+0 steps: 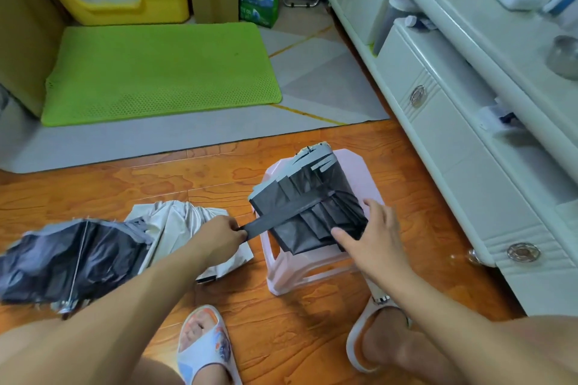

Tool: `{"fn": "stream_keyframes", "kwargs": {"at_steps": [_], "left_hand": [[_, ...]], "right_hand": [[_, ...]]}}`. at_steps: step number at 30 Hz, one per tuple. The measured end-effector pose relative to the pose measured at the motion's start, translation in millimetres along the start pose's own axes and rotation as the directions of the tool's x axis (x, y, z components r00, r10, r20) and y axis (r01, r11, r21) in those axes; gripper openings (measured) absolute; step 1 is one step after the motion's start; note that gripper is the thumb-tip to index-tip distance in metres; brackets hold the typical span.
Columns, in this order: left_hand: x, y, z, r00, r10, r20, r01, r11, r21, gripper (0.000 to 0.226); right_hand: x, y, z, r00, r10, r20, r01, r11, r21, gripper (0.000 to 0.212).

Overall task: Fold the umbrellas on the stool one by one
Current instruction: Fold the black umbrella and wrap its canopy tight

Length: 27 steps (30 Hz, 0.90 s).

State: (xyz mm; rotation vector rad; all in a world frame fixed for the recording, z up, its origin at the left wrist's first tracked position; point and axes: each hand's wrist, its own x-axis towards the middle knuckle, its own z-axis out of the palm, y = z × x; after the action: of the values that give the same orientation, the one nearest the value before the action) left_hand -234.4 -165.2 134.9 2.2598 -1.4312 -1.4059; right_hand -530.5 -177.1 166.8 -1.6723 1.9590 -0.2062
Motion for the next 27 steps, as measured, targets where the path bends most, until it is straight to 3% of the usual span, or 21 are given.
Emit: {"fn": "stream_keyframes", "kwargs": {"at_steps": [2,4,6,8,10,12,14,16,17,18,20,21,24,27], "left_hand": [[-0.4,0.5,-2.9,1.0,0.0,0.011,0.0,1.0,0.003,0.021],[0.0,3.6,-6.0,1.0,0.001,0.015,-0.001,1.0,-0.021,0.021],[-0.4,7.8,-7.4,1.0,0.001,0.015,0.001,0.997,-0.081,0.021],[-3.4,14.5,-5.9,1.0,0.007,0.013,-0.005,0.987,-0.163,0.02],[-5.7,20.3,-3.3,0.999,0.033,0.022,-0.026,0.965,-0.262,0.019],[-8.3,26.6,-1.5,0.998,0.059,0.038,-0.042,0.934,-0.354,0.019],[-9.5,32.4,1.1,0.996,0.064,0.057,-0.035,0.91,-0.413,0.018],[-9.3,36.3,5.5,0.997,0.054,0.063,-0.022,0.908,-0.418,0.015],[-8.3,37.3,8.8,0.997,0.051,0.061,-0.022,0.915,-0.402,0.015],[-7.8,37.9,12.3,0.997,0.049,0.056,-0.024,0.927,-0.374,0.016],[-7.1,38.9,18.9,0.998,0.042,0.047,-0.025,0.952,-0.306,0.019],[-7.1,39.5,21.4,0.998,0.04,0.047,-0.025,0.96,-0.278,0.02],[-6.2,41.7,25.1,0.997,0.032,0.072,-0.014,0.973,-0.231,0.019],[-2.1,44.7,24.9,0.996,0.019,0.085,0.0,0.974,-0.228,0.018]], "right_hand": [[-24.6,19.6,15.9,0.991,0.126,0.05,-0.128,0.991,0.036,0.085],[-27.5,27.9,27.6,0.976,0.218,-0.014,-0.215,0.97,0.116,0.066],[-24.4,28.9,30.4,0.97,0.227,-0.084,-0.21,0.962,0.173,0.044],[-23.7,30.5,27.9,0.974,0.221,-0.051,-0.196,0.932,0.306,0.034],[-26.5,33.5,21.9,0.975,0.209,0.079,-0.217,0.806,0.55,0.033],[-28.3,39.6,15.7,0.945,0.182,0.272,-0.326,0.57,0.754,0.037],[-31.5,44.6,12.1,0.892,0.148,0.428,-0.452,0.366,0.814,0.044],[-33.7,46.4,14.3,0.854,0.158,0.495,-0.52,0.261,0.814,0.044],[-34.8,44.6,15.7,0.849,0.205,0.487,-0.528,0.271,0.805,0.044],[-35.6,43.0,16.8,0.853,0.272,0.445,-0.519,0.372,0.769,0.044],[-37.6,42.5,19.6,0.894,0.364,0.261,-0.448,0.706,0.549,0.046],[-39.2,44.0,22.1,0.924,0.352,0.152,-0.381,0.804,0.457,0.046],[-51.8,44.9,31.1,0.97,0.235,0.058,-0.239,0.886,0.398,0.051],[-63.1,39.4,47.6,0.986,0.151,0.077,-0.161,0.977,0.142,0.057]]}}
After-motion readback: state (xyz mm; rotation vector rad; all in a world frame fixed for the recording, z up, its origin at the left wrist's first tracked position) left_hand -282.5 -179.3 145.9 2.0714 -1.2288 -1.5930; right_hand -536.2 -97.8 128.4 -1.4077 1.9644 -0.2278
